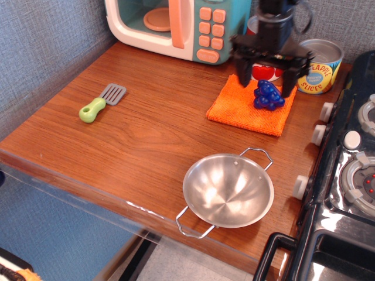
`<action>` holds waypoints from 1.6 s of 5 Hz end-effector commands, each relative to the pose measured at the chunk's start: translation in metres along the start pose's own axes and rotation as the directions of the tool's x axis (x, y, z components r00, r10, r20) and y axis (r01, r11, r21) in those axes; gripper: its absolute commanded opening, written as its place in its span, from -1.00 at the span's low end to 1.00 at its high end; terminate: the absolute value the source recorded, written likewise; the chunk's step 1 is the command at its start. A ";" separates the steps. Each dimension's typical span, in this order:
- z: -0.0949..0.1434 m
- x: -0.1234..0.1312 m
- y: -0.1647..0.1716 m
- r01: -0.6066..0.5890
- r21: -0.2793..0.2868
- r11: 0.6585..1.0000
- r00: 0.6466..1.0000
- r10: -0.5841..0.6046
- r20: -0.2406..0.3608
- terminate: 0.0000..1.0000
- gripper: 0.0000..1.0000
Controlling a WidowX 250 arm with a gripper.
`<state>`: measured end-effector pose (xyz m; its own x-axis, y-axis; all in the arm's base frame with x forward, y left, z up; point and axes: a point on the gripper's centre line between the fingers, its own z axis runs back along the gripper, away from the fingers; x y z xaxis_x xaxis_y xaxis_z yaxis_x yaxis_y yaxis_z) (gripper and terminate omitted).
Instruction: Move the blue object from the towel to the side of the bowl.
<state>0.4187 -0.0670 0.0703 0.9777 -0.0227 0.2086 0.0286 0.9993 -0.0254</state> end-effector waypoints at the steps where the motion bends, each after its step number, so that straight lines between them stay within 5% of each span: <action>1: 0.012 0.023 -0.010 -0.003 0.001 1.000 0.998 0.003 0.065 -1.00 1.00; 3: 0.000 0.022 0.011 -0.034 0.069 0.997 0.999 0.033 0.018 -1.00 1.00; 6: -0.014 0.016 0.015 -0.083 0.069 0.994 0.996 0.086 -0.035 -1.00 1.00; 7: -0.016 0.013 0.015 -0.107 0.062 0.992 0.994 0.109 -0.026 -1.00 -1.00; 8: -0.017 0.011 0.015 -0.105 0.062 0.992 0.994 0.108 -0.034 -1.00 -1.00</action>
<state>0.4318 -0.0555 0.0375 0.9874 0.0790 0.1368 -0.0824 0.9964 0.0191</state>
